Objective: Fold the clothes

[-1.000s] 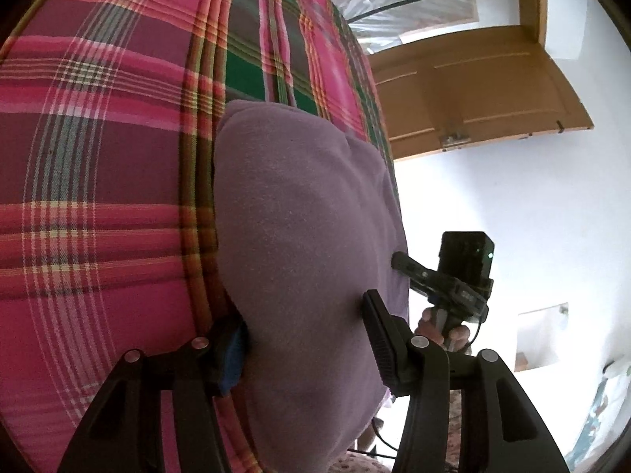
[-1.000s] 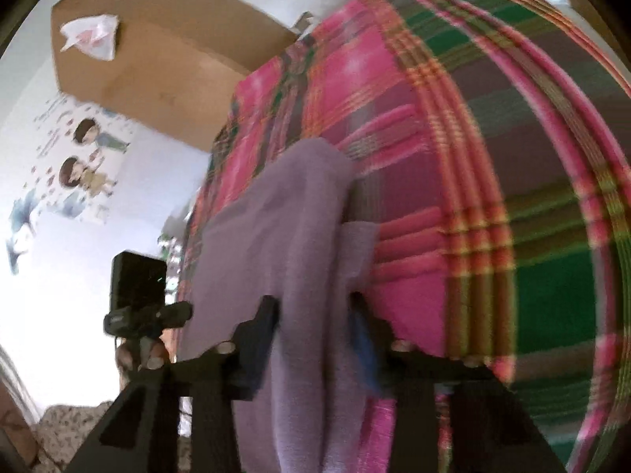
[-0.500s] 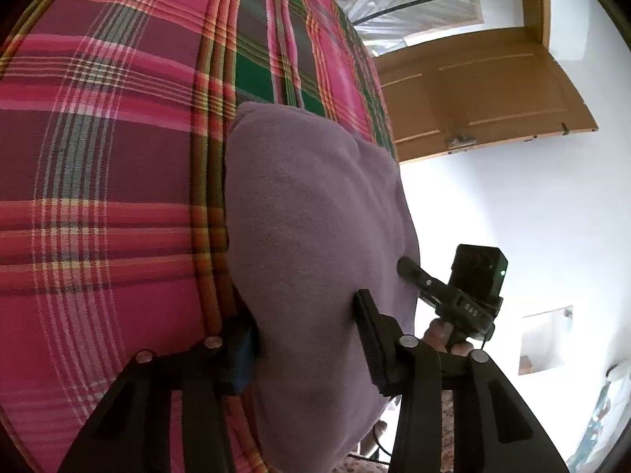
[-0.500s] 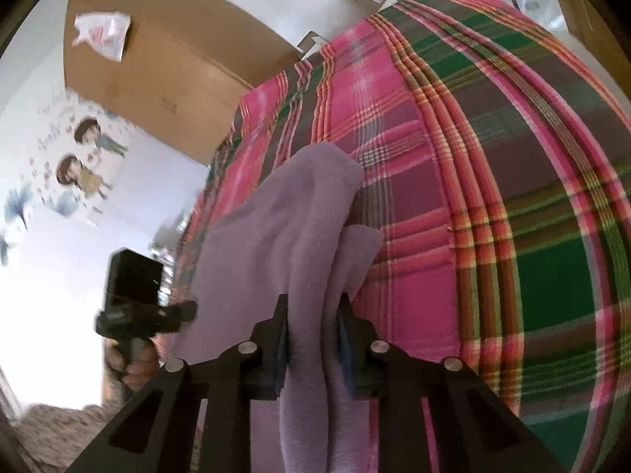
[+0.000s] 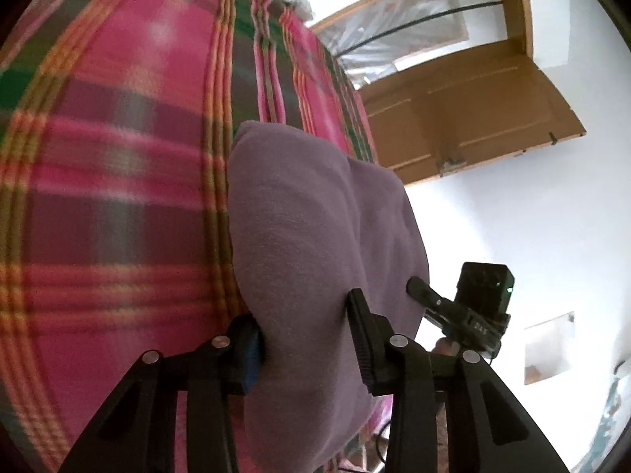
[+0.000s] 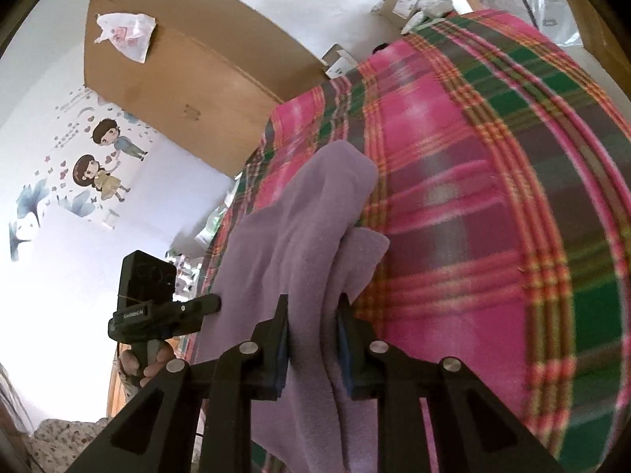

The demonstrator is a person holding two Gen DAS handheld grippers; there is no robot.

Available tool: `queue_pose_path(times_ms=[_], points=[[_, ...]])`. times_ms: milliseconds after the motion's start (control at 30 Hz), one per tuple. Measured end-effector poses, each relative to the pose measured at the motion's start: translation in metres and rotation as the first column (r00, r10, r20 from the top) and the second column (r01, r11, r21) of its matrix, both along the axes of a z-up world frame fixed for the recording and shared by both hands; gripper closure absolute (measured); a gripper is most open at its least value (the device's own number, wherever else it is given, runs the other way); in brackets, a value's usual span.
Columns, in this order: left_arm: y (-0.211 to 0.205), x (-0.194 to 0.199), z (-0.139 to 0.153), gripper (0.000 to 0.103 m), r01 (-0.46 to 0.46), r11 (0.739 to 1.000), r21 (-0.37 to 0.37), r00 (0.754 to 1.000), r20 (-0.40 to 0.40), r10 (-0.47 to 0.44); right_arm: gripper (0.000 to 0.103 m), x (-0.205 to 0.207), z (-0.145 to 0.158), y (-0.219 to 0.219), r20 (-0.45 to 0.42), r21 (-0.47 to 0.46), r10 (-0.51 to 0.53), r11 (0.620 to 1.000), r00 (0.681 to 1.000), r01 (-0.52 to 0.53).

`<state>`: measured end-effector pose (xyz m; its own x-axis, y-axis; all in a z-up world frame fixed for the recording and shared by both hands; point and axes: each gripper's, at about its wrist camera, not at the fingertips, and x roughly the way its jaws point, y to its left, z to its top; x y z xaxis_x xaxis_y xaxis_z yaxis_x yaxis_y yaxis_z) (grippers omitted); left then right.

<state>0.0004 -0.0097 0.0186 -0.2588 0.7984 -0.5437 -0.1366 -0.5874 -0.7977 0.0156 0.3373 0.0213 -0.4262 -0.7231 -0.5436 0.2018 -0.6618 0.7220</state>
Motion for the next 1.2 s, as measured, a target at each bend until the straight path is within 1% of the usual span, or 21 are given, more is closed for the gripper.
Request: queue_pose_path(times_ms=[233,333,433,567,700,833,967,1033,1200], points=[[-0.026,-0.029,0.019,0.064,-0.07,0.997,-0.034,0.997,-0.04,0.068,0.082,-0.019,0.014,-0.028,-0.018,-0.01,0.021,1.0,1.0,-0.021],[-0.038,-0.042,0.025,0.064,-0.094,0.995,-0.039,0.994,-0.055,0.091,0.082,-0.034,0.015,-0.046,-0.016,-0.002,0.033,0.999,0.999,-0.033],[-0.05,-0.058,0.026,0.064,-0.13,0.991,-0.045,0.991,-0.051,0.127,0.082,-0.05,0.015,-0.063,-0.012,0.0,0.035,0.999,0.999,-0.035],[-0.061,-0.079,0.031,0.064,-0.153,0.987,-0.053,0.987,-0.061,0.15,0.082,-0.074,0.016,-0.085,-0.021,0.002,0.036,0.999,0.999,-0.036],[-0.07,-0.097,0.032,0.064,-0.17,0.983,-0.074,0.984,-0.071,0.165,0.082,-0.098,0.015,-0.1,-0.022,-0.005,0.029,1.0,0.999,-0.029],[-0.081,-0.117,0.032,0.064,-0.191,0.979,-0.078,0.98,-0.076,0.185,0.082,-0.119,0.011,-0.109,-0.025,-0.023,0.022,0.999,0.999,-0.023],[-0.088,-0.139,0.034,0.064,-0.208,0.973,-0.101,0.974,-0.109,0.197,0.082,-0.143,0.004,-0.115,-0.029,-0.042,0.011,0.999,1.0,-0.012],[-0.092,-0.149,0.032,0.064,-0.221,0.969,-0.113,0.972,-0.107,0.21,0.082,-0.154,0.002,-0.118,-0.025,-0.054,0.004,0.999,1.0,-0.006],[-0.1,-0.17,0.024,0.064,-0.224,0.965,-0.135,0.971,-0.114,0.209,0.082,-0.178,-0.004,-0.127,-0.03,-0.033,-0.006,0.999,1.0,0.005]])
